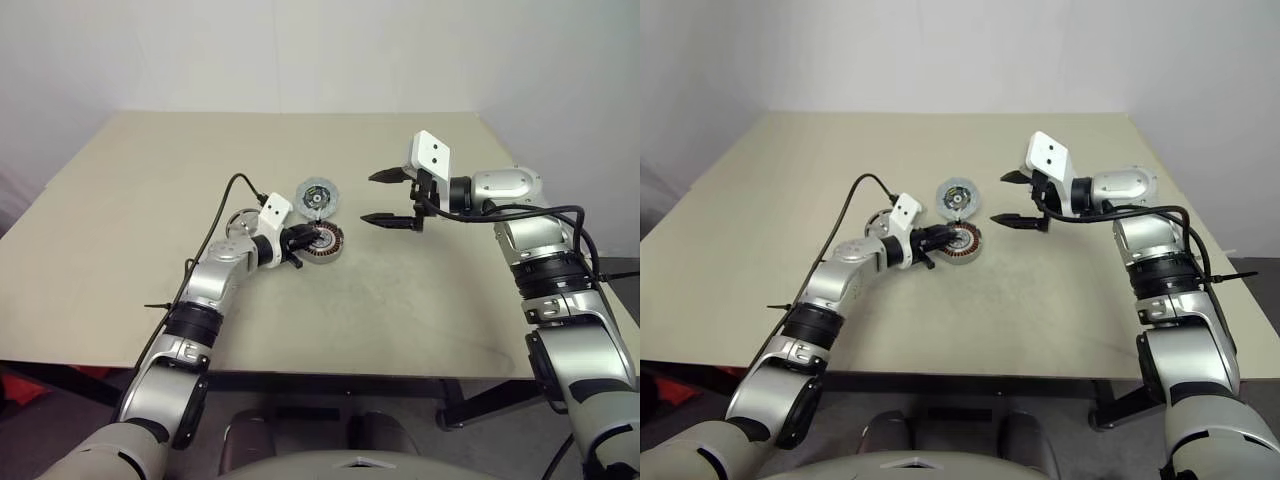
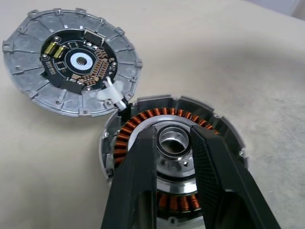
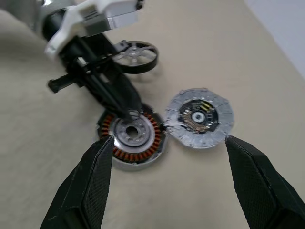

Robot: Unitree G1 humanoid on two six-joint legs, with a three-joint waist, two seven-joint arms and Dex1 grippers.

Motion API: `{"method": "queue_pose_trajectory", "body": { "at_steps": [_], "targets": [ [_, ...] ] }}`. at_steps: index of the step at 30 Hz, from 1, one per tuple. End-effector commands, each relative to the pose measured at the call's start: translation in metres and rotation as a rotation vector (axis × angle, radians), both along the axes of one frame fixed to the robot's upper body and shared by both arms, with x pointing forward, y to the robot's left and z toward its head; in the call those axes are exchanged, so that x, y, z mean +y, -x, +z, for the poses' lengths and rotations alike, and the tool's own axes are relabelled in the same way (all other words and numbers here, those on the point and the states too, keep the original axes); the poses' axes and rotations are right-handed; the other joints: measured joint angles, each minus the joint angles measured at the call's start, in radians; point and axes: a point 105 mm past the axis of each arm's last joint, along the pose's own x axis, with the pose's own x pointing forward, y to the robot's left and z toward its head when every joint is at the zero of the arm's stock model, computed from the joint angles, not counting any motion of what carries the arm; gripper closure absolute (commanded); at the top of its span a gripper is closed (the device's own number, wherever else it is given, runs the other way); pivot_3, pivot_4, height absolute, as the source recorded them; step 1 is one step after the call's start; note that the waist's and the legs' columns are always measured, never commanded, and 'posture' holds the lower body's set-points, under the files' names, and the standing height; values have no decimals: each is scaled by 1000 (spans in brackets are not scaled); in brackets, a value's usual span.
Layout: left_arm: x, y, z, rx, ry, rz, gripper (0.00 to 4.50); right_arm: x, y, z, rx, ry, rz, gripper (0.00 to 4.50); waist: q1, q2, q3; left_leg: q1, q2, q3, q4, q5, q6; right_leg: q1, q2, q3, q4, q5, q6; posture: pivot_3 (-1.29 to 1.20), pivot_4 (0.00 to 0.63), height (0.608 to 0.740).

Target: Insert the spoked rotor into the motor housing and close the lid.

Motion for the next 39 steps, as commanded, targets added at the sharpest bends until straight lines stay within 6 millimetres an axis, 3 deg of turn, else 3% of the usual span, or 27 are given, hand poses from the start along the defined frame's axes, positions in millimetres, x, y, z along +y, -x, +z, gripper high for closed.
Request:
{"method": "queue_pose_trajectory", "body": {
  "at_steps": [1, 14, 37, 39],
  "targets": [
    [-4, -3, 14, -50, 10, -20, 3794, 16, 12, 5, -19, -12, 84, 323, 2, 0, 0, 0, 0, 0, 0, 0, 1, 0, 0, 0, 0, 0, 0, 0, 0, 740],
    [-9, -6, 9, -32, 8, -15, 3794, 24, 9, -19, 4, 16, 56, 323, 4, 0, 0, -1, -1, 0, 0, 1, 1, 0, -2, -1, -2, 0, 0, 0, 0, 740],
    [-22, -12, 3, 2, -7, -44, 3794, 27, 3, -22, -6, -2, 36, 323, 4, -1, 0, -1, -1, 0, 0, 1, 1, 0, -2, -1, -2, 0, 0, 0, 0, 740],
    [-23, -12, 2, 4, -8, -51, 3051, 27, 3, -22, -8, -2, 36, 323, 4, -1, 0, -1, -1, 0, 0, 1, 1, 0, -2, -1, -2, 0, 0, 0, 0, 740]
  ]
}}
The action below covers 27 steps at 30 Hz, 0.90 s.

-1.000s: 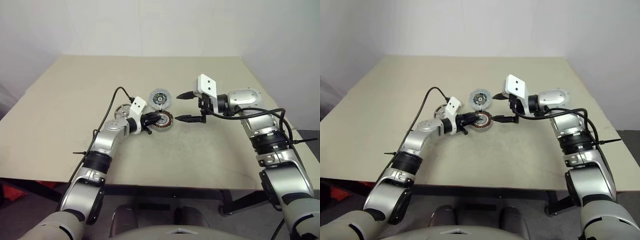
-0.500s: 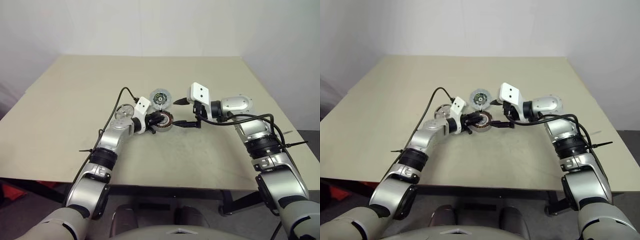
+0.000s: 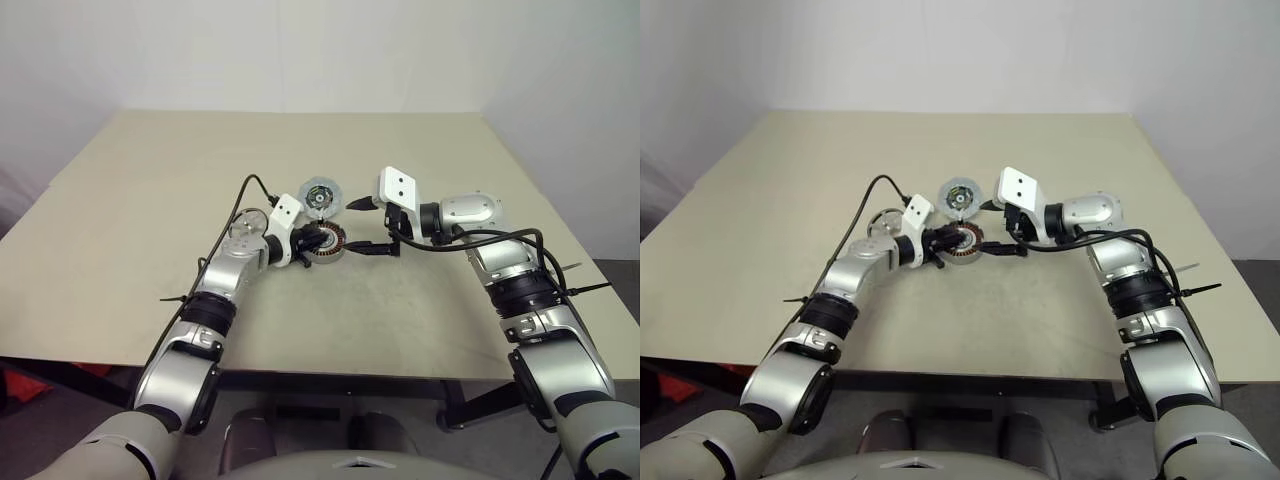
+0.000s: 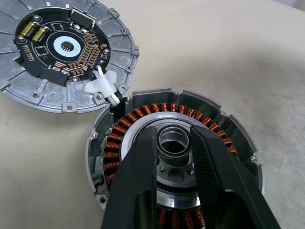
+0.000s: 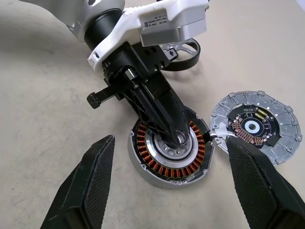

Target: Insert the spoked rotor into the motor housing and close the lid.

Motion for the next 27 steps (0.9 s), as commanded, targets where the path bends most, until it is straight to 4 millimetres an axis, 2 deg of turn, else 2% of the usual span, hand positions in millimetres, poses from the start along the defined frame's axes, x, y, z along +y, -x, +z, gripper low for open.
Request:
{"method": "queue_pose_trajectory", "body": {
  "at_steps": [1, 5, 10, 16, 21, 27],
  "targets": [
    [-7, -3, 13, -44, 3, -29, 2774, 3, -3, 15, -53, -16, 10, 323, 0, 0, 0, 0, 0, 0, 0, 0, 0, 0, 0, 0, 0, 0, 0, 0, 0, 740],
    [-5, -5, 14, -53, 4, -4, 1522, 2, -4, 15, -59, -15, 5, 323, 0, 0, 0, 0, 0, 0, 0, 0, 0, 0, 0, 0, 0, 0, 0, 0, 0, 740],
    [-2, -4, 25, -90, 33, 0, 1522, 2, -5, 14, -64, -15, 2, 323, -1, 0, 0, 0, 0, 0, 0, 0, 0, 0, 0, 0, 0, 0, 0, 0, 0, 740],
    [11, 3, 48, -128, 131, 25, 1522, 5, -7, 13, -72, -17, -2, 323, -2, 0, 0, 0, 0, 0, 0, 0, 0, 0, 0, 0, 0, 0, 0, 0, 0, 740],
    [35, 16, 58, -129, 178, 77, 1522, 10, -9, 7, -73, -21, -8, 323, -4, 0, 0, 0, 1, 0, -1, 0, 0, 0, 0, 0, -1, 0, 0, 0, 0, 740],
    [82, 28, 50, -121, 137, 215, 1522, 17, -20, -5, -42, -39, -78, 323, -8, 0, 0, 1, 1, 0, -1, 0, 0, 0, 1, -1, -1, 0, 0, 0, 0, 740]
  ]
}}
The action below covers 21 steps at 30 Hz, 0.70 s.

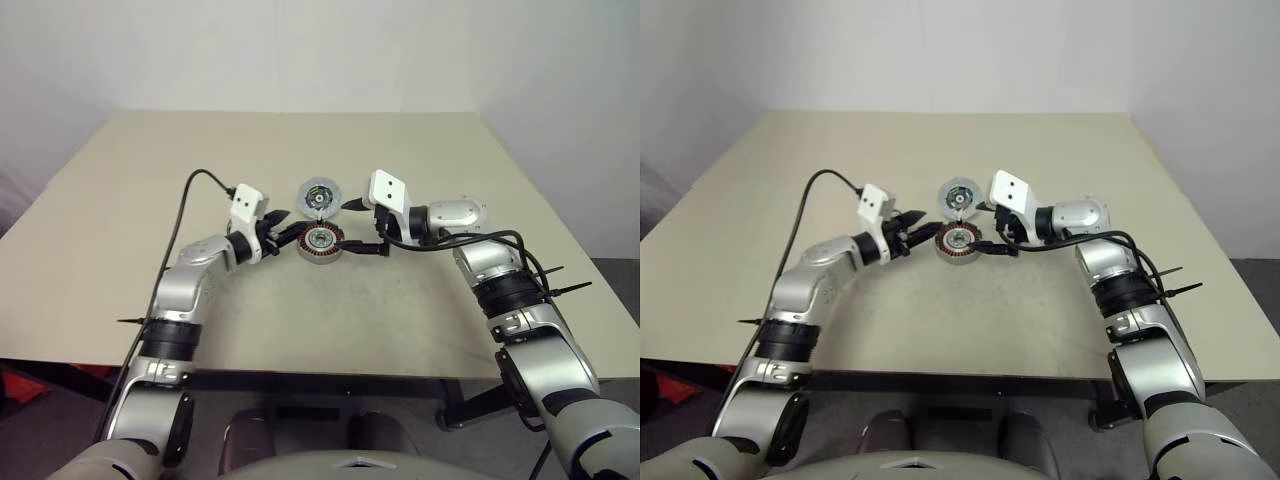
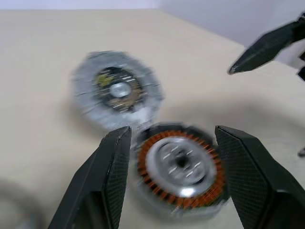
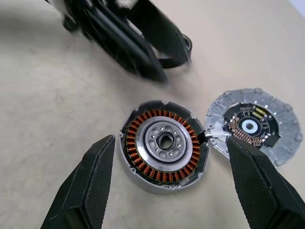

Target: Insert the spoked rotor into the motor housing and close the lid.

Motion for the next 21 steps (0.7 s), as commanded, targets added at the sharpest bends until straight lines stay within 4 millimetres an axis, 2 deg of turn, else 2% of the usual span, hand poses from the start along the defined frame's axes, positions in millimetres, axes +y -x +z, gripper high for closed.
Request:
{"method": "queue_pose_trajectory", "body": {
  "at_steps": [1, 6, 10, 13, 16, 21],
  "targets": [
    [29, 8, 9, -33, -5, 83, 1522, 9, -8, 7, -33, -17, -30, 323, -4, 0, 0, 0, 0, 0, 0, 0, 0, 0, 0, 0, 0, 0, 0, 0, 0, 740],
    [56, 24, -1, -3, -28, 162, 1522, 17, -12, 2, -25, -14, -50, 323, -11, 0, 0, -1, 0, 0, -1, 0, 0, -1, 0, -1, -2, 0, 0, 0, 0, 740],
    [61, 29, -4, 7, -28, 187, 1522, 22, -16, 5, -28, -26, -63, 323, -11, 0, 0, -1, 0, 0, -1, -1, 1, -1, 0, -2, -2, 0, 0, 0, 0, 740],
    [58, 30, -7, 12, -29, 192, 1495, 26, -20, 10, -32, -45, -77, 908, -15, 0, 0, -1, 1, 0, -1, -1, 2, -1, 0, -2, -2, 0, 0, 0, 0, 740],
    [53, 30, -9, 15, -29, 191, 1495, 31, -23, 14, -30, -77, -92, 1917, -20, 0, 0, -1, 1, 0, -1, -1, 1, -1, 0, -2, -2, 0, 0, 0, 0, 740],
    [55, 29, -10, 17, -32, 200, 1495, 37, -22, 6, -18, -67, -93, 3642, -23, 0, 0, -1, 1, 0, -1, 0, 1, -1, 0, -2, -2, 0, 0, 0, 0, 740]
  ]
}}
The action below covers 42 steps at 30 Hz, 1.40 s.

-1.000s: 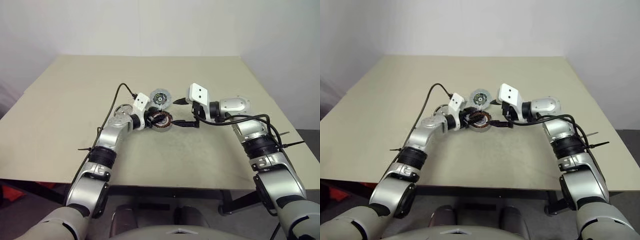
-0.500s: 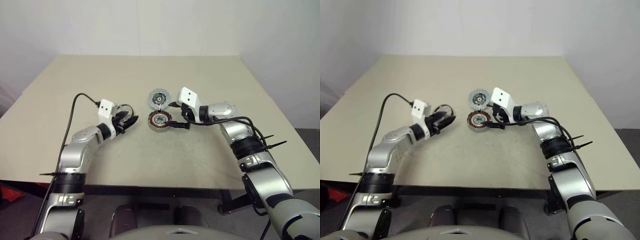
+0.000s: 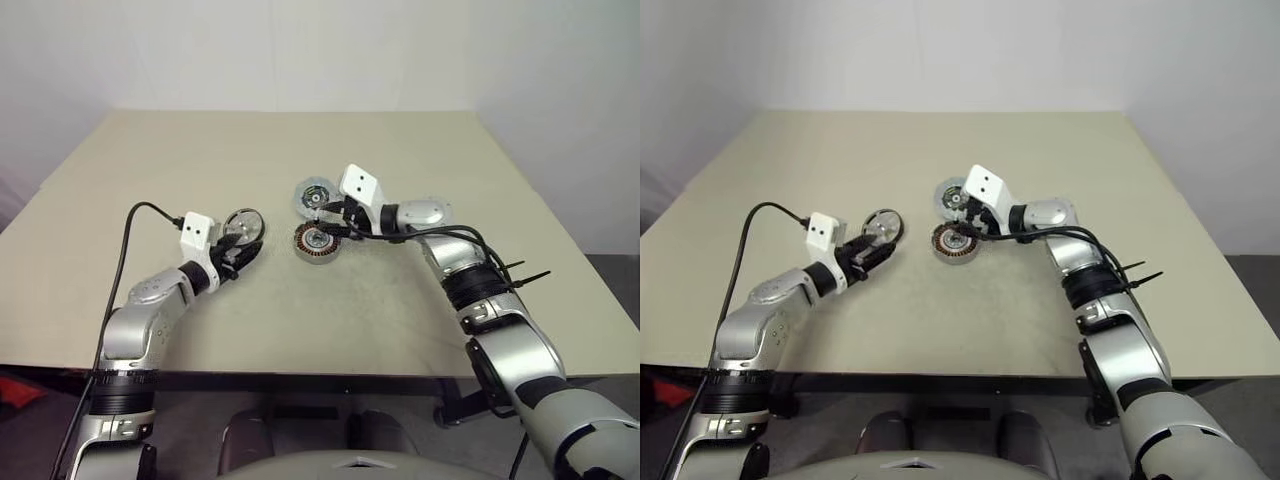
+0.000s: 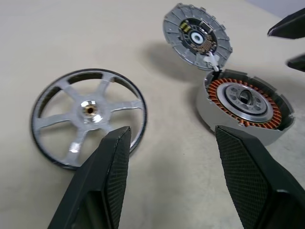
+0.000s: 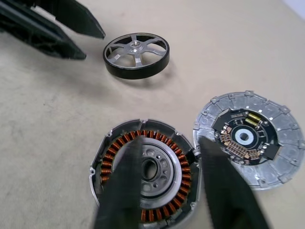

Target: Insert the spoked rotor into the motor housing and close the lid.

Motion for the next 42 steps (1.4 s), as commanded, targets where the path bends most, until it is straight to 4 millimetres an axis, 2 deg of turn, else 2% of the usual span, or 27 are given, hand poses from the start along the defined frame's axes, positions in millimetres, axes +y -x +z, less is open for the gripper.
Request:
{"method": "queue_pose_trajectory", "body": {
  "at_steps": [1, 9, 18, 21, 24, 30, 34, 37, 42],
  "targets": [
    [3, -1, 15, -59, -5, 7, 1495, 4, -3, 12, -38, -13, 3, 3922, 0, 0, 0, 0, 0, 0, 0, 0, 0, 0, 0, 0, 0, 0, 0, 0, 0, 740],
    [6, 0, 14, -56, -9, 21, 1495, 11, -6, 3, -4, -26, -16, 3922, 0, 0, 0, 0, 0, 0, 0, 0, 0, 0, 0, 0, 0, 0, 0, 0, 0, 740],
    [8, 0, 13, -56, -13, 34, 1495, 9, -18, -21, 61, -24, -105, 3922, 0, 0, 0, 0, 0, 0, 0, 0, 0, 0, 0, 0, 0, 0, 0, 0, 0, 740],
    [9, 0, 13, -57, -15, 38, 1495, 7, -20, -26, 65, -14, -126, 4484, 0, 0, 0, 0, 0, 0, 0, 0, 0, 0, 0, 0, 0, 0, 0, 0, 0, 740],
    [9, -1, 13, -57, -17, 39, 1495, 7, -20, -26, 60, -13, -121, 4484, 0, 0, 0, 0, 0, 0, 0, 0, 0, 0, 0, 0, 1, 0, 0, 0, 0, 740],
    [8, -3, 12, -56, -22, 38, 1495, 6, -21, -19, 29, -18, -111, 4484, 0, 0, 0, 0, 0, 0, 0, 0, 0, 0, 0, 0, 1, 0, 0, 0, 0, 740],
    [11, -4, 13, -59, -18, 47, 1495, 5, -22, -5, -7, -38, -95, 4484, 0, 0, 0, 0, 0, 0, 0, 0, 0, 0, 0, 0, 1, 0, 0, 0, 0, 740],
    [18, -6, 16, -69, -16, 72, 1495, 4, -18, 5, -31, -45, -58, 4484, 0, 0, 0, 0, 0, 0, 0, 0, 0, 0, 0, 0, 1, 0, 0, 0, 0, 740],
    [43, -15, 15, -58, -22, 197, 1495, -5, -22, 24, -88, -62, -88, 4484, 0, 0, 0, 1, 0, 0, 0, 0, 0, 0, 0, 0, 1, 0, 0, 0, 0, 740]
  ]
}}
